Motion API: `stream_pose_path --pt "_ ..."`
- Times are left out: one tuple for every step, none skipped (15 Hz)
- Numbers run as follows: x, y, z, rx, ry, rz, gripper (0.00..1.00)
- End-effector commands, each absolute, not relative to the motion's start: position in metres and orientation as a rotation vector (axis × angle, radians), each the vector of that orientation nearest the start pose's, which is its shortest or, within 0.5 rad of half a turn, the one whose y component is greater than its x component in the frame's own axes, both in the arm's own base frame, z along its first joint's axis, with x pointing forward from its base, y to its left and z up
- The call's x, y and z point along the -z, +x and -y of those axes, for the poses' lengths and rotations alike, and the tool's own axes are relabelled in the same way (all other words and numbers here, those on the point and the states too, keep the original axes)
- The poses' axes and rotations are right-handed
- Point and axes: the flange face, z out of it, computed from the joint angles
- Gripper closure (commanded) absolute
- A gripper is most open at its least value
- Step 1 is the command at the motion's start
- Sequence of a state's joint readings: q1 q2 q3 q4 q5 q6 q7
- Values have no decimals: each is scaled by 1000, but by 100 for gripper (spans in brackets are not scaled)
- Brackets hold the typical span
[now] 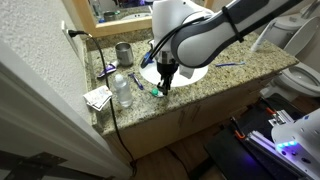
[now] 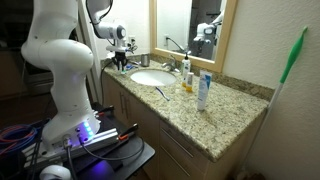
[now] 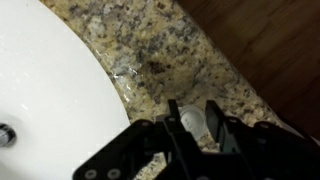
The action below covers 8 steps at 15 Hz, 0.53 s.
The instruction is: Close the contact lens case with the white lid
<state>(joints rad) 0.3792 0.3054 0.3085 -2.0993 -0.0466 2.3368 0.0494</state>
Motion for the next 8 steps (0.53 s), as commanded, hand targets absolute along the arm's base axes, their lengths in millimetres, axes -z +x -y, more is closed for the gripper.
stream_pose_path --pt "-275 449 -362 -119 -2929 990 68" --pt "-273 452 -363 -127 -2921 982 68" --pt "-272 453 -363 -132 -2919 978 68" --pt "-272 454 -364 -135 -2918 976 92" --pt "-268 455 -364 -162 -2919 970 92" --pt "-267 456 -364 -173 -2917 968 92" --pt "-267 458 -364 -180 -2919 958 92" --pt "-267 460 -363 -183 -2921 951 92"
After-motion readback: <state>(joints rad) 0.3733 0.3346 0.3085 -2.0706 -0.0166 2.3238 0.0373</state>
